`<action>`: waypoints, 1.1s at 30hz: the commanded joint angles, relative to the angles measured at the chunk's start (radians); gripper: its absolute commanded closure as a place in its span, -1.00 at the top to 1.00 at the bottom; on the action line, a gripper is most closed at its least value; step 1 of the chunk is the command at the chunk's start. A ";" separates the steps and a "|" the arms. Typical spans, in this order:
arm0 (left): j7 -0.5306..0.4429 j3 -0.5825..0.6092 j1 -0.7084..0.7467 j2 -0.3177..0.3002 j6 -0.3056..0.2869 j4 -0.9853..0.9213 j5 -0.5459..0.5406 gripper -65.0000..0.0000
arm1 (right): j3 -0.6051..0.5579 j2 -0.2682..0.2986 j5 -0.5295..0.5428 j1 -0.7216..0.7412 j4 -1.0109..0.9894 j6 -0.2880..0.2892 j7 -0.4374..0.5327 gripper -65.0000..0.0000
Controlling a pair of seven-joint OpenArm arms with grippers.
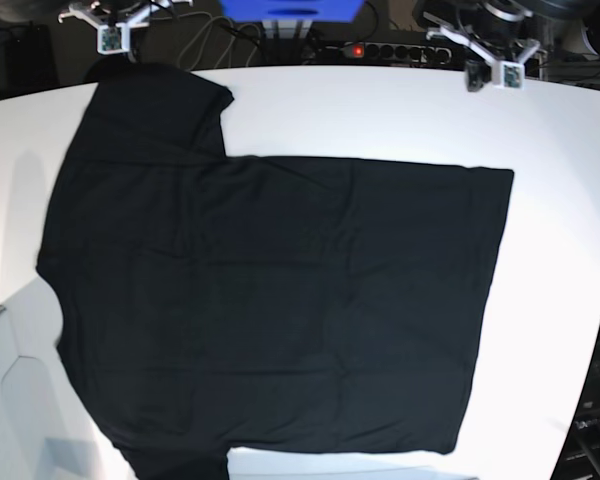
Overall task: Fold the T-shirt properly
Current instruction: 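Lower both grippers to the shoulder corners of the black T-shirt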
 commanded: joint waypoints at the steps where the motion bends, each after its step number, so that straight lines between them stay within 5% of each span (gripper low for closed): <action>1: -0.009 -0.025 -0.019 0.018 -0.003 0.025 -0.023 -0.82 | 0.005 0.002 0.000 -0.015 0.017 0.001 0.020 -0.86; 7: 0.086 -0.196 -0.140 0.102 -0.004 0.025 -0.095 -0.07 | 0.003 0.008 0.000 0.023 0.019 0.003 0.031 -0.16; 10: 0.168 -0.262 -0.243 0.128 -0.004 0.022 -0.096 -0.02 | 0.003 0.008 0.000 0.054 0.019 0.003 0.031 0.02; 16: 0.290 -0.337 -0.443 0.157 -0.004 -0.070 -0.096 0.03 | 0.003 0.008 0.000 0.101 0.019 0.003 0.023 0.04; 21: 0.296 -0.331 -0.541 0.157 -0.004 -0.188 -0.098 0.28 | 0.003 0.013 0.000 0.109 0.019 0.003 0.022 0.04; 25: 0.295 -0.329 -0.593 0.157 -0.009 -0.270 -0.098 0.28 | 0.003 0.030 0.000 0.114 0.017 0.003 0.022 0.04; 30: 0.298 -0.329 -0.650 0.157 -0.135 -0.383 -0.092 0.28 | 0.003 0.030 0.000 0.117 0.017 0.003 0.022 0.04; 33: 0.298 -0.329 -0.670 0.157 -0.147 -0.414 -0.092 0.28 | 0.003 0.030 0.000 0.131 0.017 0.003 0.022 0.04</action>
